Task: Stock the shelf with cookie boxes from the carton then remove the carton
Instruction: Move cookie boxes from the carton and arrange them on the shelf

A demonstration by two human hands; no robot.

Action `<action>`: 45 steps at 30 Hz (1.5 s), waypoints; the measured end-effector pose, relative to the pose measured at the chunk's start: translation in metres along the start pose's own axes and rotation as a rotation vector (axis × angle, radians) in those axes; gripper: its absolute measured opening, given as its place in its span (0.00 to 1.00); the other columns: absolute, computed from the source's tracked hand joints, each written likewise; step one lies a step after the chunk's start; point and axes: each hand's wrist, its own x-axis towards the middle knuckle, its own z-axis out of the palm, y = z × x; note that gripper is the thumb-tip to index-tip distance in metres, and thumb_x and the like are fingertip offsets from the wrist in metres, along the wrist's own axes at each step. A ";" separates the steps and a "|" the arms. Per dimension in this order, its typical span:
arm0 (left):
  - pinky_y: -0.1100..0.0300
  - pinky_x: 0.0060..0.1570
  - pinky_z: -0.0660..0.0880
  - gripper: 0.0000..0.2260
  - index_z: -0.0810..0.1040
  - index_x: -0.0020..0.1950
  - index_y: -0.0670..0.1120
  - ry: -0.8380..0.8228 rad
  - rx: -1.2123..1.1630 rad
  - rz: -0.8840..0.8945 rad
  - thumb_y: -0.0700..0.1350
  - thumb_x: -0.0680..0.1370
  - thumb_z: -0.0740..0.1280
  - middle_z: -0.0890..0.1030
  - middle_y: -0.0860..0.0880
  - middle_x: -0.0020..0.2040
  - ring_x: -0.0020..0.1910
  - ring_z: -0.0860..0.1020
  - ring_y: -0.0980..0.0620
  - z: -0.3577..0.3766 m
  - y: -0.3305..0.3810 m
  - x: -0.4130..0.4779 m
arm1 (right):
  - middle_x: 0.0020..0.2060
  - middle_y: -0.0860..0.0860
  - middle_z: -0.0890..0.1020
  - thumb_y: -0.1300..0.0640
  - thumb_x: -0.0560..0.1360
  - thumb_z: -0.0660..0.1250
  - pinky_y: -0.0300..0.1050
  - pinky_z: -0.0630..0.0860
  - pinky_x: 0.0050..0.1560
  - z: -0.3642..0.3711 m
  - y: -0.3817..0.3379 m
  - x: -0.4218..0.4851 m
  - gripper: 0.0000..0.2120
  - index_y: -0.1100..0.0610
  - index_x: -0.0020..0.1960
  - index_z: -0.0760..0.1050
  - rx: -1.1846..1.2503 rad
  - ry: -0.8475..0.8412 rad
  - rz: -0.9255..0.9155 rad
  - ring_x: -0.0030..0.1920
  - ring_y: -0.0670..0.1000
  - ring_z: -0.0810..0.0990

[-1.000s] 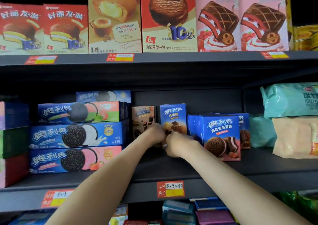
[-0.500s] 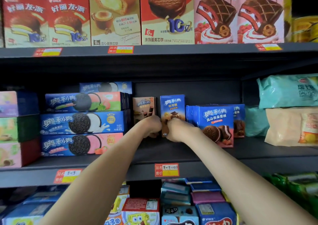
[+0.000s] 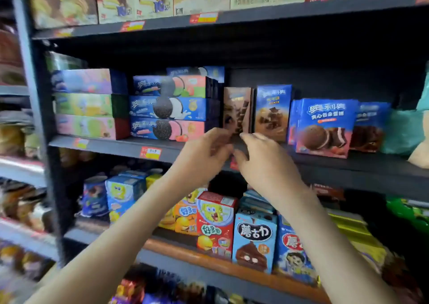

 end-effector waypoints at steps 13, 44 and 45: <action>0.64 0.51 0.72 0.10 0.79 0.58 0.45 0.094 0.153 -0.851 0.39 0.79 0.62 0.83 0.48 0.52 0.51 0.79 0.51 -0.021 -0.167 -0.293 | 0.60 0.55 0.75 0.56 0.81 0.54 0.47 0.66 0.58 0.221 -0.128 -0.168 0.14 0.59 0.62 0.71 0.203 -0.629 -0.404 0.63 0.55 0.70; 0.58 0.53 0.70 0.14 0.70 0.64 0.44 -0.191 0.110 -2.049 0.44 0.79 0.61 0.75 0.45 0.60 0.58 0.73 0.47 0.223 -0.552 -0.954 | 0.74 0.51 0.59 0.54 0.80 0.60 0.50 0.60 0.71 0.885 -0.101 -0.666 0.30 0.55 0.77 0.50 -0.064 -1.796 -0.477 0.74 0.53 0.57; 0.57 0.56 0.70 0.17 0.69 0.67 0.45 -0.234 0.107 -2.032 0.45 0.78 0.62 0.73 0.45 0.61 0.61 0.71 0.47 0.235 -0.561 -0.965 | 0.74 0.52 0.60 0.54 0.79 0.62 0.50 0.59 0.71 0.903 -0.102 -0.677 0.31 0.56 0.77 0.50 -0.049 -1.773 -0.501 0.74 0.54 0.57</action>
